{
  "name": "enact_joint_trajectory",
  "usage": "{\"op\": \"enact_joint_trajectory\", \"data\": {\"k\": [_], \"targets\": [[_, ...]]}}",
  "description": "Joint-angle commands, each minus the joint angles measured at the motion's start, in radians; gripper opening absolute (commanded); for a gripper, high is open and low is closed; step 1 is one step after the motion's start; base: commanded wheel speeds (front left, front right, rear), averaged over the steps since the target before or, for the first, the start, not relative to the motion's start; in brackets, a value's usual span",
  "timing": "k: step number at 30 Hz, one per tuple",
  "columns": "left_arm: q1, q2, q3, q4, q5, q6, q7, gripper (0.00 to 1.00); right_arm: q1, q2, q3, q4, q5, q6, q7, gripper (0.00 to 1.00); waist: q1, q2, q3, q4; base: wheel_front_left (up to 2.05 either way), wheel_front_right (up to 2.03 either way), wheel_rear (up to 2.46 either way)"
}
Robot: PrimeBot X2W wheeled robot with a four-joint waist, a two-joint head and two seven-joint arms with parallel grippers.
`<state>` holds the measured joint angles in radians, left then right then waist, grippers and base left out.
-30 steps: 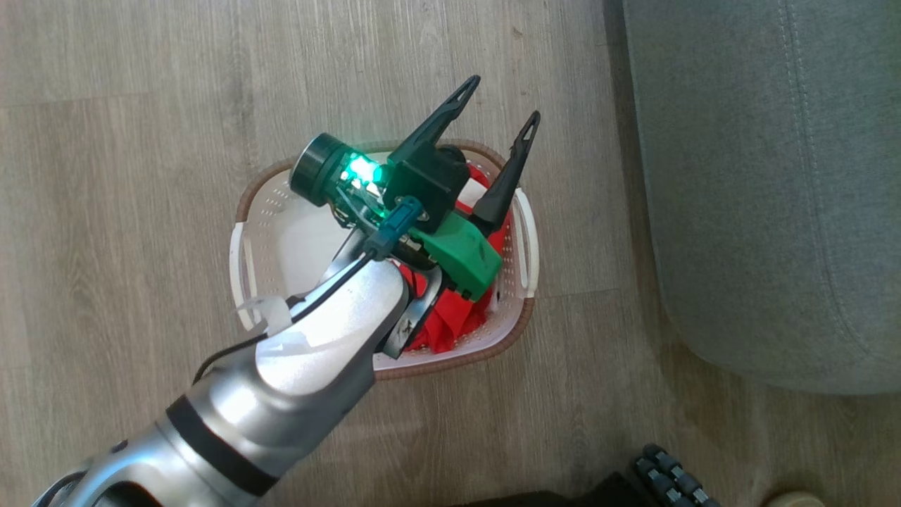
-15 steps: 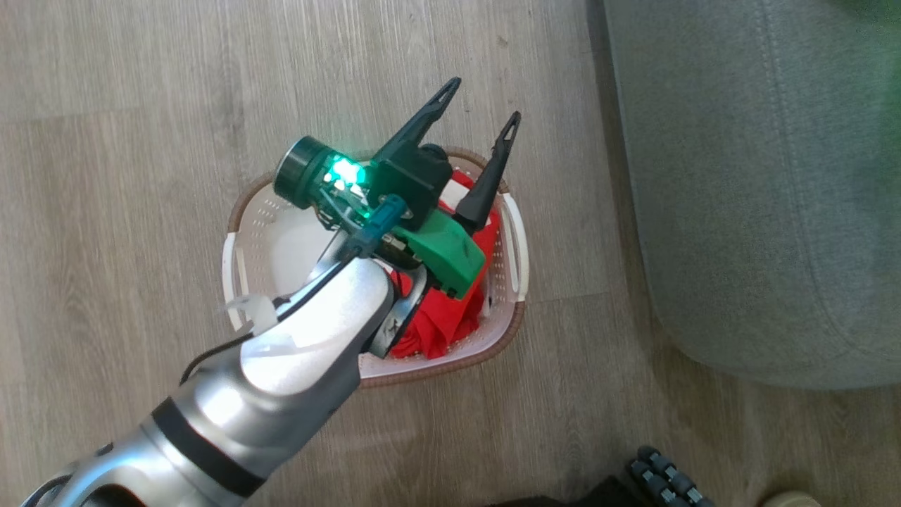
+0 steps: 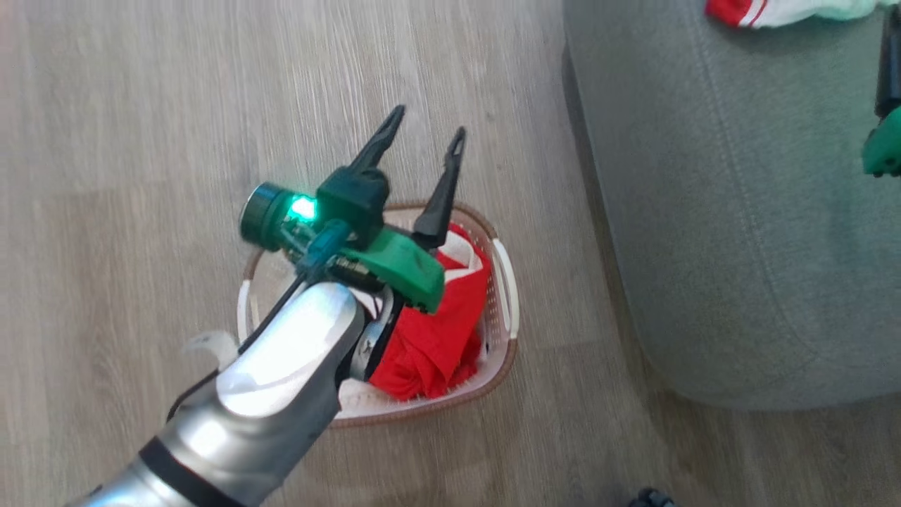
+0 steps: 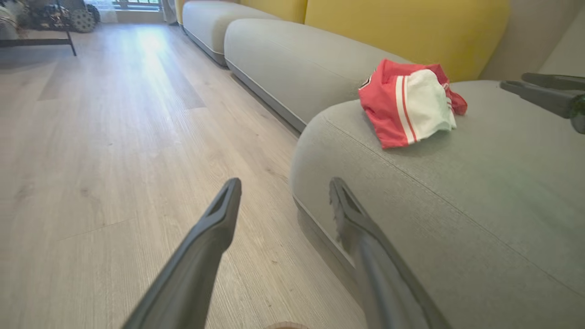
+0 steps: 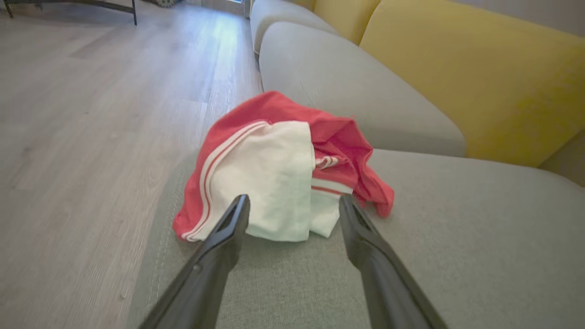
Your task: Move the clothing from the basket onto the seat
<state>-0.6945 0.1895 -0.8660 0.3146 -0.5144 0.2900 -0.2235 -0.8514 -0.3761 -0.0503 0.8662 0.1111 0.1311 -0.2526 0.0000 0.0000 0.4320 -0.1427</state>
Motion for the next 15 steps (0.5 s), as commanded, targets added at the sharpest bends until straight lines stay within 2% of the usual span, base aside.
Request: {"op": "enact_joint_trajectory", "data": {"k": [1, 8, 15], "targets": [[0.010, 0.022, 0.044, -0.029, -0.010, 0.005, -0.016, 1.00, 0.022, -0.026, 0.024, -0.051, 0.017, 0.000, -0.009, 1.00, 0.0000, 0.0000, -0.058, 0.009, 0.00, 0.00, 0.00], [0.126, 0.038, 0.120, -0.030, -0.042, 0.026, -0.036, 1.00, 0.096, 0.003, 0.105, -0.130, 0.065, 0.000, -0.009, 1.00, 0.0000, 0.0000, -0.183, 0.042, 0.00, 0.00, 0.00], [0.260, 0.058, 0.215, -0.078, -0.022, 0.046, -0.038, 1.00, 0.193, 0.054, 0.100, -0.226, 0.085, 0.000, -0.009, 1.00, 0.0000, 0.0000, -0.272, 0.090, 0.00, 0.00, 0.00]]}}
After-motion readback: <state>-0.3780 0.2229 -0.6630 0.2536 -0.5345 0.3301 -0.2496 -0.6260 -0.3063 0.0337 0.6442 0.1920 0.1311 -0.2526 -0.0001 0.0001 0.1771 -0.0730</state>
